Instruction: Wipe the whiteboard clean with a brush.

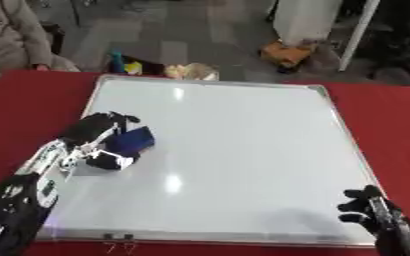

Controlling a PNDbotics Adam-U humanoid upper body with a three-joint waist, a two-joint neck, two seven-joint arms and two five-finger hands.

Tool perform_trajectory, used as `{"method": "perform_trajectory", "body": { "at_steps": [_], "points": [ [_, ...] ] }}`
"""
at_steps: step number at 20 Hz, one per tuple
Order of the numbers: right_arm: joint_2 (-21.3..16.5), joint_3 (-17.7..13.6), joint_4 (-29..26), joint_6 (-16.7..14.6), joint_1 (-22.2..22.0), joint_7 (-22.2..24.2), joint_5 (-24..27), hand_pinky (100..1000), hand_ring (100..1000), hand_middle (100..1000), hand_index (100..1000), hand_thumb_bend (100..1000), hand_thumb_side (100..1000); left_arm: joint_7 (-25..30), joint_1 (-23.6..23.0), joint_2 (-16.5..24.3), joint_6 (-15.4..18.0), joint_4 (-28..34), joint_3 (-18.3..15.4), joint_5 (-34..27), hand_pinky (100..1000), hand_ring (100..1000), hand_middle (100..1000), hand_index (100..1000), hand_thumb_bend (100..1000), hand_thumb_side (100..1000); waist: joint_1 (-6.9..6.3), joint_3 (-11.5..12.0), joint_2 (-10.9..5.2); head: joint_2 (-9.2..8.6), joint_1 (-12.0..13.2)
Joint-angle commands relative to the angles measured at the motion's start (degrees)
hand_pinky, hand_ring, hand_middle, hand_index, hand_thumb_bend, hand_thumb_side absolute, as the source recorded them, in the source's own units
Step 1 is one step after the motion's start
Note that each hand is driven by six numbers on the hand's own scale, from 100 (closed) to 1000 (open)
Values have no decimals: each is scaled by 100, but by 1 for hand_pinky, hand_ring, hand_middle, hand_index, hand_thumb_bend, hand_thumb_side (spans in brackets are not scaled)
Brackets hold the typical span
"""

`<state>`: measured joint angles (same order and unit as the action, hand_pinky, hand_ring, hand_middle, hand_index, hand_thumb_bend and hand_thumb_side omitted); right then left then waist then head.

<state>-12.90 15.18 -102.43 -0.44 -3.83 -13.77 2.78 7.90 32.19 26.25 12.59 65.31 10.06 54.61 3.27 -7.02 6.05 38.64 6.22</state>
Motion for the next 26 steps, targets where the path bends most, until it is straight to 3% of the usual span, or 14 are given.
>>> {"method": "perform_trajectory", "body": {
  "at_steps": [1,10,26],
  "points": [
    [-76,-46,-62,-7,24,-18,-23,599,635,480,682,100,881,-43,28,130,-22,-26,-94,98,544,549,510,897,371,292,-21,-4,-48,-51,-1],
    [-73,-46,-56,-9,21,-15,-23,599,635,480,682,100,881,-117,-86,119,-69,-232,-164,259,541,483,511,791,372,297,-17,5,-50,-61,12],
    [-66,-46,-45,-14,19,-9,-36,600,635,480,682,100,882,-51,-343,170,-103,-492,-226,478,536,491,516,761,372,329,-17,43,-41,-48,29]
  ]
}}
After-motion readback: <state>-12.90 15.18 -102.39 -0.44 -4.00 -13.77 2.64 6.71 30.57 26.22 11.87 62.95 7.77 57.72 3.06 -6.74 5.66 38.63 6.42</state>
